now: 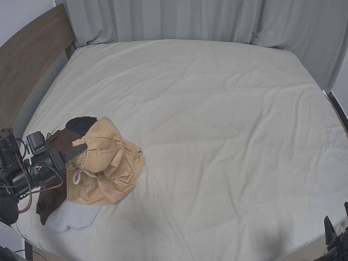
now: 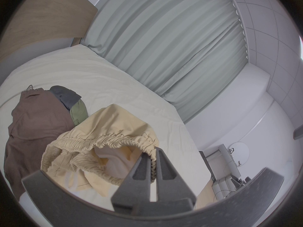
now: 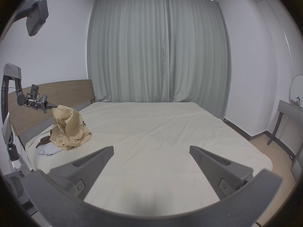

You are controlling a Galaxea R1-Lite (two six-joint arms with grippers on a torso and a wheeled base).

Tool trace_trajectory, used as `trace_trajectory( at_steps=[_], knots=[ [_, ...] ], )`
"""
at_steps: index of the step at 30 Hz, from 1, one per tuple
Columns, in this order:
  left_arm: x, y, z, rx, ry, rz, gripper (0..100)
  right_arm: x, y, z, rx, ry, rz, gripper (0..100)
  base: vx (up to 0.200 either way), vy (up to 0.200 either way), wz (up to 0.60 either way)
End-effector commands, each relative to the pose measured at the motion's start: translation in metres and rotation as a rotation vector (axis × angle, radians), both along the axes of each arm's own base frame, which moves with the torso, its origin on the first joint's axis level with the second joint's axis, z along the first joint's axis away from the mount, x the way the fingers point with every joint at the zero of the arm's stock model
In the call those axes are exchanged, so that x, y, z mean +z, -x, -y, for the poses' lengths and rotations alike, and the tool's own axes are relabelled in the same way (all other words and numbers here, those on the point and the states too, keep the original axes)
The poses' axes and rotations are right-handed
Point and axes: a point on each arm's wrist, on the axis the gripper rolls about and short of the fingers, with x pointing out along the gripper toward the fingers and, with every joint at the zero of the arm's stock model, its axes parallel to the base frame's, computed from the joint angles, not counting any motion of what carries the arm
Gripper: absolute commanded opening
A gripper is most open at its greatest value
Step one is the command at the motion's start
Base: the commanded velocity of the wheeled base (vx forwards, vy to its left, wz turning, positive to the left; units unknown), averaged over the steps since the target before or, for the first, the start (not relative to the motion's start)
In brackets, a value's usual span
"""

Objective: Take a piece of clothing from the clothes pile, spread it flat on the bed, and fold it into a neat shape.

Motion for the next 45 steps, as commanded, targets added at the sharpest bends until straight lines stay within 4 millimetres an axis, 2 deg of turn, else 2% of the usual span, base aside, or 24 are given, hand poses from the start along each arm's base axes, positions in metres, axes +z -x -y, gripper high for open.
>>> trace_trajectory(
  at_steps=[1, 15, 23, 43, 45],
  knots=[
    [0.002, 0.006, 0.004, -0.005, 0.01, 0.005, 0, -0.005, -0.001, 0.0, -0.001, -0.001, -0.009, 100, 0.0, 0.0, 0.0],
    [0.03, 0.029, 0.018, 0.046, 0.209, 0.009, 0, -0.005, -0.001, 0.0, -0.001, -0.002, -0.009, 100, 0.0, 0.0, 0.0],
    [0.042, 0.045, 0.033, 0.082, 0.317, 0.034, 0, -0.005, -0.001, 0.0, -0.001, -0.002, -0.009, 100, 0.0, 0.0, 0.0],
    [0.059, 0.062, 0.066, 0.16, 0.508, 0.114, 0, -0.005, -0.001, 0.0, -0.001, -0.002, -0.009, 100, 0.0, 0.0, 0.0],
    [0.066, 0.067, 0.075, 0.152, 0.553, 0.136, 0, -0.005, -0.001, 0.0, -0.001, -0.002, -0.009, 100, 0.0, 0.0, 0.0]
  ],
)
